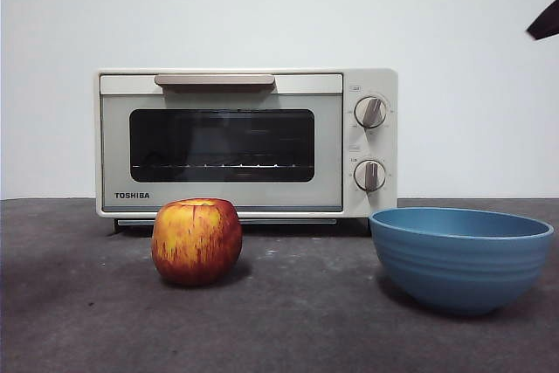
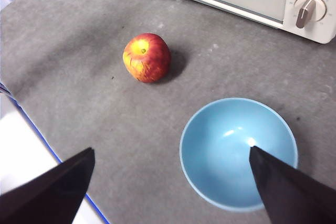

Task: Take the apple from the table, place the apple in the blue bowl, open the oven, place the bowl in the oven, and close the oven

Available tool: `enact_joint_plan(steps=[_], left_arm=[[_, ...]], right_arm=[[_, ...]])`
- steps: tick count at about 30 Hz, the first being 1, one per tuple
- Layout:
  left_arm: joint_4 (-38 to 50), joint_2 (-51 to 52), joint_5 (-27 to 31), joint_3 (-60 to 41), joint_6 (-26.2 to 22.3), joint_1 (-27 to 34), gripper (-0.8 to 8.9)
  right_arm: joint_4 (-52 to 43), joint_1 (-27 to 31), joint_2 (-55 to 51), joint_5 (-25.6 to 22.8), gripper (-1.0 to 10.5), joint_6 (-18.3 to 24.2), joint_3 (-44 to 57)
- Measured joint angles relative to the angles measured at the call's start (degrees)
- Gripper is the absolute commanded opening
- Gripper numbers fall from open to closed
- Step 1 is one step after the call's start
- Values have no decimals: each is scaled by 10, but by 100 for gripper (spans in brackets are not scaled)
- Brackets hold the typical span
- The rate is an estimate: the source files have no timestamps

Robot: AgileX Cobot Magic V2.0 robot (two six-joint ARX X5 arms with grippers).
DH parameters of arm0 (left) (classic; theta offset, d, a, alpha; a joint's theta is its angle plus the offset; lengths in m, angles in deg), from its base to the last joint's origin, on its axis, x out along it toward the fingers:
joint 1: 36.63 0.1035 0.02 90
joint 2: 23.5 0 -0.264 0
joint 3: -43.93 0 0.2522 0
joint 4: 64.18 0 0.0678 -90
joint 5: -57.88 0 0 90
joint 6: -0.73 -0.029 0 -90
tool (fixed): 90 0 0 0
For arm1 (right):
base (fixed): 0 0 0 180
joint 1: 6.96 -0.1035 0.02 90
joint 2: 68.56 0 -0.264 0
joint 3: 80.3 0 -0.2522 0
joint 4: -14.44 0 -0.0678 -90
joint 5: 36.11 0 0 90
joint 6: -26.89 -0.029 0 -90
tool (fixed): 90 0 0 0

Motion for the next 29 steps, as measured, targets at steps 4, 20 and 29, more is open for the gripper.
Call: enact_joint_plan(steps=[4, 20, 29], left_arm=[[0, 0, 0, 0, 0, 0, 7], [0, 0, 0, 0, 0, 0, 7], [0, 0, 0, 0, 0, 0, 7]], right_arm=[[-46, -40, 40, -1, 474, -24, -3], [-180, -225, 410, -106, 474, -67, -185], [-179, -253, 599, -158, 474, -67, -302]])
